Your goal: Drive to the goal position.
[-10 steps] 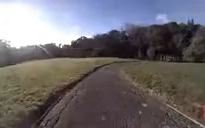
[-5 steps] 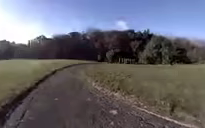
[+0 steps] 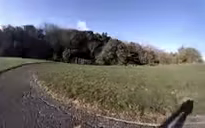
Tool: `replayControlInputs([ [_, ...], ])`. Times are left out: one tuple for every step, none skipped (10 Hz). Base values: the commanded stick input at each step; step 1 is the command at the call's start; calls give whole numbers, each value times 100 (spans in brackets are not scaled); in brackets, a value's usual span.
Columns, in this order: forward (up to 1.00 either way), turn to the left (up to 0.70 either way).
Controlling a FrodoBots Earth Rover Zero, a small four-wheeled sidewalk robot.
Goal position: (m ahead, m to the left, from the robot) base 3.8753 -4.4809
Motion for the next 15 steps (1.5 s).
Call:
replayControlInputs([
  [5, 0],
  [5, 0],
  [5, 0],
  [5, 0],
  [5, 0],
  [5, 0],
  [5, 0],
  [5, 0],
  [5, 0],
  [5, 0],
  [24, -11],
  [50, -28],
  [50, -35],
  [50, -38],
  [50, -38],
])
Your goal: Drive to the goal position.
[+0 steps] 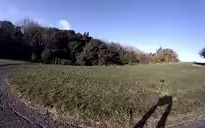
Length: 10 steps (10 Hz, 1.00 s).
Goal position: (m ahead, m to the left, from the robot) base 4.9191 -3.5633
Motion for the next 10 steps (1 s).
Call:
replayControlInputs([
  [47, -36],
  [36, -26],
  [11, -5],
  [5, 0],
  [4, 0],
  [1, 0],
  [-2, 0],
  [-50, 50],
  [-50, 50],
  [-50, 50],
])
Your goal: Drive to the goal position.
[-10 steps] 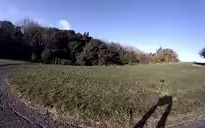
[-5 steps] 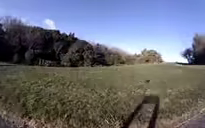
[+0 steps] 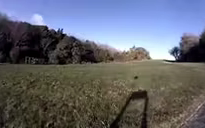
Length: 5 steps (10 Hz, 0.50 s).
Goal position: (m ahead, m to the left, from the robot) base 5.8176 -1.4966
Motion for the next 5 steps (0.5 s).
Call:
replayControlInputs([
  [-50, 50],
  [-50, 50],
  [-50, 50],
  [-50, 50],
  [-41, 54],
])
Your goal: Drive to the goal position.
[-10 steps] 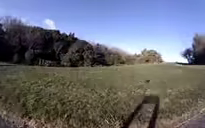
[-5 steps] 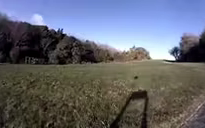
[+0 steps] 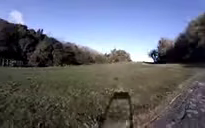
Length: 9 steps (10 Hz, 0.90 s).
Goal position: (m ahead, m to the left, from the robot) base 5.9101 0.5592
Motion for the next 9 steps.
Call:
replayControlInputs([
  [-27, 43],
  [-3, 5],
  [0, 0],
  [0, 0],
  [0, 0],
  [1, 1],
  [6, 0],
  [6, 0],
  [50, -22],
])
